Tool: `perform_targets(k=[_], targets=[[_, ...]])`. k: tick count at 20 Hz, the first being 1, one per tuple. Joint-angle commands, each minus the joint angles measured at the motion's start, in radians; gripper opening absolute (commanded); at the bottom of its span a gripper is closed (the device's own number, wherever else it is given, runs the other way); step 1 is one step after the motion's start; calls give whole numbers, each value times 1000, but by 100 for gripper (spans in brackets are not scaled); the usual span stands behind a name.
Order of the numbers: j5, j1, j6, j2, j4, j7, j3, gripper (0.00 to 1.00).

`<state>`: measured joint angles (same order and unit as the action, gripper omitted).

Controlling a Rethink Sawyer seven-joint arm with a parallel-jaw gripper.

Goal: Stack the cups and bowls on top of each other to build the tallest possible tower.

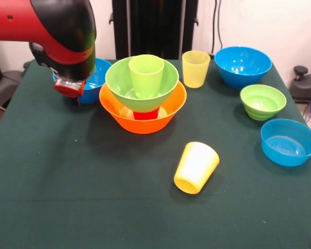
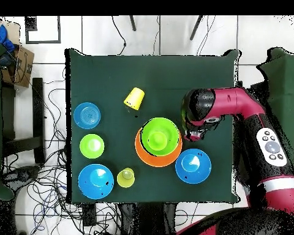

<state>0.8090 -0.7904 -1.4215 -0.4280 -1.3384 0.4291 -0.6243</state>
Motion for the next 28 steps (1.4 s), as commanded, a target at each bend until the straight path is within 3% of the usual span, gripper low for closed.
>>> perform_targets(k=[1,9,11,16,24,28], targets=[[70,-9,146,32,-93,-77,38,100],[65,-9,247,55,-130,31,56,100],[52,-7,274,56,-133,102,78,100],[45,-8,325,59,-136,130,103,100],[63,13,356,59,-126,75,130,100],[64,30,318,48,-108,35,139,100]])
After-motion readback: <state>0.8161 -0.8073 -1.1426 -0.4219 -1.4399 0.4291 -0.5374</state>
